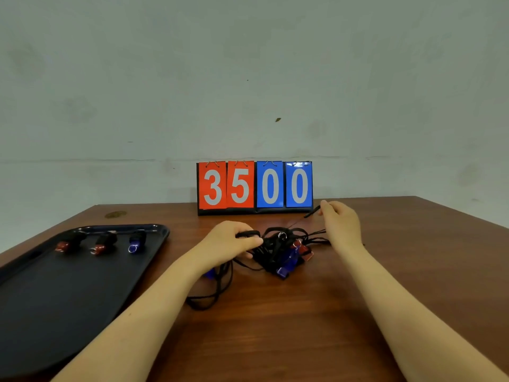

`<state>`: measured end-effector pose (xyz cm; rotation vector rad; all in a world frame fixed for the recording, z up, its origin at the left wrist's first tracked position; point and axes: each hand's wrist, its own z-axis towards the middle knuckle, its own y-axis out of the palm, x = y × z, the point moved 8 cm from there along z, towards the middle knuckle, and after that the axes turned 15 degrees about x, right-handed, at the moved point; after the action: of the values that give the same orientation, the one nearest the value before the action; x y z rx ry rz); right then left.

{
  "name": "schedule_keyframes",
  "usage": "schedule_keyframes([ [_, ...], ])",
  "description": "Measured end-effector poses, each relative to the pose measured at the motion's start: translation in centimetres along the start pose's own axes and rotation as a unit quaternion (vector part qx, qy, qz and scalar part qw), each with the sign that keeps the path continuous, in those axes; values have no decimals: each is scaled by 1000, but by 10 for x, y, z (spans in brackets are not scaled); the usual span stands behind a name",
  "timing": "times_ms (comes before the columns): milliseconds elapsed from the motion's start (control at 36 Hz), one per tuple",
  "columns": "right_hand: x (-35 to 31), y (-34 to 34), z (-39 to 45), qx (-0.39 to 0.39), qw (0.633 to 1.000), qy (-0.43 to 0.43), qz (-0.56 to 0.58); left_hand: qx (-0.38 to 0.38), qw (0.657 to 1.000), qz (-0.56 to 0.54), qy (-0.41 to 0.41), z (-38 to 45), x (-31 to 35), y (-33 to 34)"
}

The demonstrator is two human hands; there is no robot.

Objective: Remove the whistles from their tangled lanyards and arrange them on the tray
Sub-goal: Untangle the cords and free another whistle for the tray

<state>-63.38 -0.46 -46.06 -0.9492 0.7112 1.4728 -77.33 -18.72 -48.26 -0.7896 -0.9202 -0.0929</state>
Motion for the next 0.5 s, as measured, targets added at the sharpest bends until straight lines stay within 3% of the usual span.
schedule_keyframes([
  [139, -1, 1, 4, 6, 999, -29, -14, -34, 999, 37, 7, -1, -3, 4],
  [194, 1, 7, 2, -15, 995, -62, -75, -29, 999, 15, 4, -2, -2, 5],
  [250, -6, 10, -4, -28, 977, -133, -162, 1, 1000, -12, 5, -1, 1, 2],
  [333, -41, 9, -23, -34, 962, -258, -87, 43, 998, -45, 19, -1, 9, -4],
  [417, -62, 25, -54, -134, 928, -347, -32, 49, 993, -101, 23, -3, 15, -5],
  [500, -59, 41, -71, -213, 916, -339, -39, 23, 983, -184, -1, -6, 17, -1],
])
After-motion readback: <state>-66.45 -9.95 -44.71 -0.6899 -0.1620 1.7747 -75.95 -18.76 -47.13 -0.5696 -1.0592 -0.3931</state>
